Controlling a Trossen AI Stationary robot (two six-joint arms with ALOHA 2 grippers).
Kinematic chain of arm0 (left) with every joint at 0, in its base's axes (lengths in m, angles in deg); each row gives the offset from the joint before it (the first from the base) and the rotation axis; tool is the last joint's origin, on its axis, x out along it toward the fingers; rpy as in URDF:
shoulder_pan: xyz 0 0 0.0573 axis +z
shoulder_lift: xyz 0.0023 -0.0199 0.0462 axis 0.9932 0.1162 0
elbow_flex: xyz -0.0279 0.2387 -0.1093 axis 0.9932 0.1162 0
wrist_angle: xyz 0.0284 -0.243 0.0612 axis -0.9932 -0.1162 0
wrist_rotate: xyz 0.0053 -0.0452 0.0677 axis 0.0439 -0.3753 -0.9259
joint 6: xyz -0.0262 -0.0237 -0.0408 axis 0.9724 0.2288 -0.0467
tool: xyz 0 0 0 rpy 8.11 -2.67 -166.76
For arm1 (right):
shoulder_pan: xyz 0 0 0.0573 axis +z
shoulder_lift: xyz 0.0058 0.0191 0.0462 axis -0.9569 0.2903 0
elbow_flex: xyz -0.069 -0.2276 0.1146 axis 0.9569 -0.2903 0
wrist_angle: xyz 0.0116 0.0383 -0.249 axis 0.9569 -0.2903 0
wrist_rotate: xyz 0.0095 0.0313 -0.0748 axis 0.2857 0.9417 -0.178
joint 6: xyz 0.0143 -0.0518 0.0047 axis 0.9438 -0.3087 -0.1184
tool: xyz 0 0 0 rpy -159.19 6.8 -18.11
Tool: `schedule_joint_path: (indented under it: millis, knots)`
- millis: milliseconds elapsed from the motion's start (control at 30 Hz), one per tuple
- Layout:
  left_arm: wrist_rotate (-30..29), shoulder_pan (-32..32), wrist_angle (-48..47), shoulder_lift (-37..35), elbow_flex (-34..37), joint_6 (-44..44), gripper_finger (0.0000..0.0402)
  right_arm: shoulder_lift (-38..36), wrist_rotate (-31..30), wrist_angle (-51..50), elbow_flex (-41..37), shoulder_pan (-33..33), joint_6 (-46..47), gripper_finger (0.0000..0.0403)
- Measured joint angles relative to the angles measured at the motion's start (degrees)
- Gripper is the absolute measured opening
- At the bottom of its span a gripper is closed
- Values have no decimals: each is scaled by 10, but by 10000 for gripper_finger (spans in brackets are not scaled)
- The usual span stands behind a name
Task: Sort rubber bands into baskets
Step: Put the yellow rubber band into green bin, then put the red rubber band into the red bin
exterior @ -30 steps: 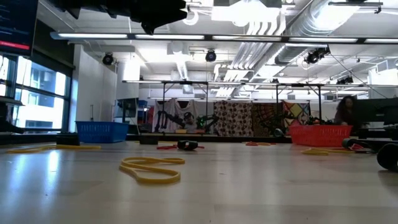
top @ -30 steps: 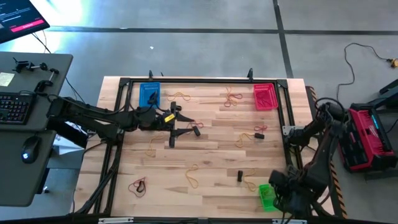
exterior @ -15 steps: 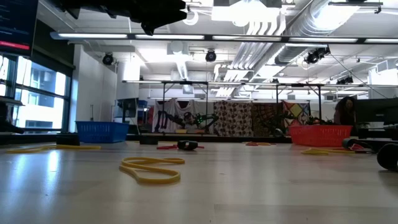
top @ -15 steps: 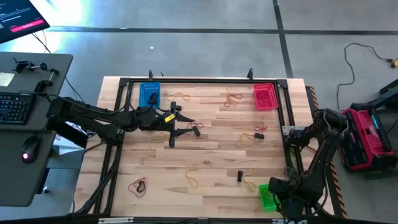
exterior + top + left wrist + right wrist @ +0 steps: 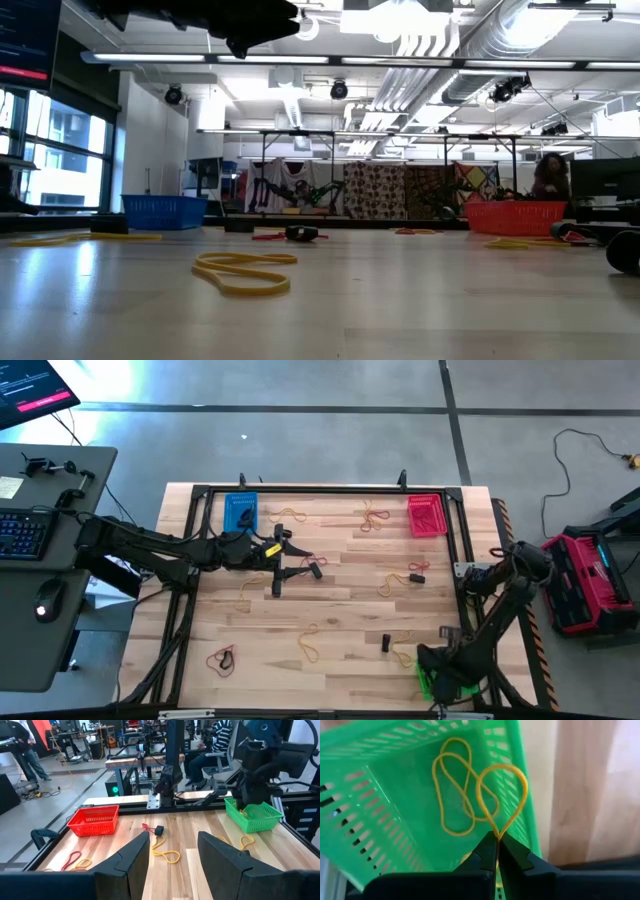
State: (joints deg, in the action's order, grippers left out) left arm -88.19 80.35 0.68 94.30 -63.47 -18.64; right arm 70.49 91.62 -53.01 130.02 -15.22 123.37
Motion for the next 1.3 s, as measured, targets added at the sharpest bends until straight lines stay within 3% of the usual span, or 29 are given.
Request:
schedule_joint_path:
  millis: [200,400,700,900,1033,1200,1300]
  knots:
    - [0,0,-9,0,0,2,161,0,50,57,-35,-9,-46,0]
    - [0,0,-9,0,0,1,161,0,56,76,-39,-9,-30,6]
    - [0,0,-9,0,0,6,161,0,66,72,-39,-23,40,85]
    - [0,0,-9,0,0,5,161,0,79,72,-16,-29,9,117]
    - [0,0,-9,0,0,3,161,0,49,74,-1,-33,-4,97]
    - [0,0,-9,0,0,0,161,0,38,86,-1,-43,-19,18]
    - [0,0,-14,0,0,0,161,0,20,87,-1,-49,-28,12]
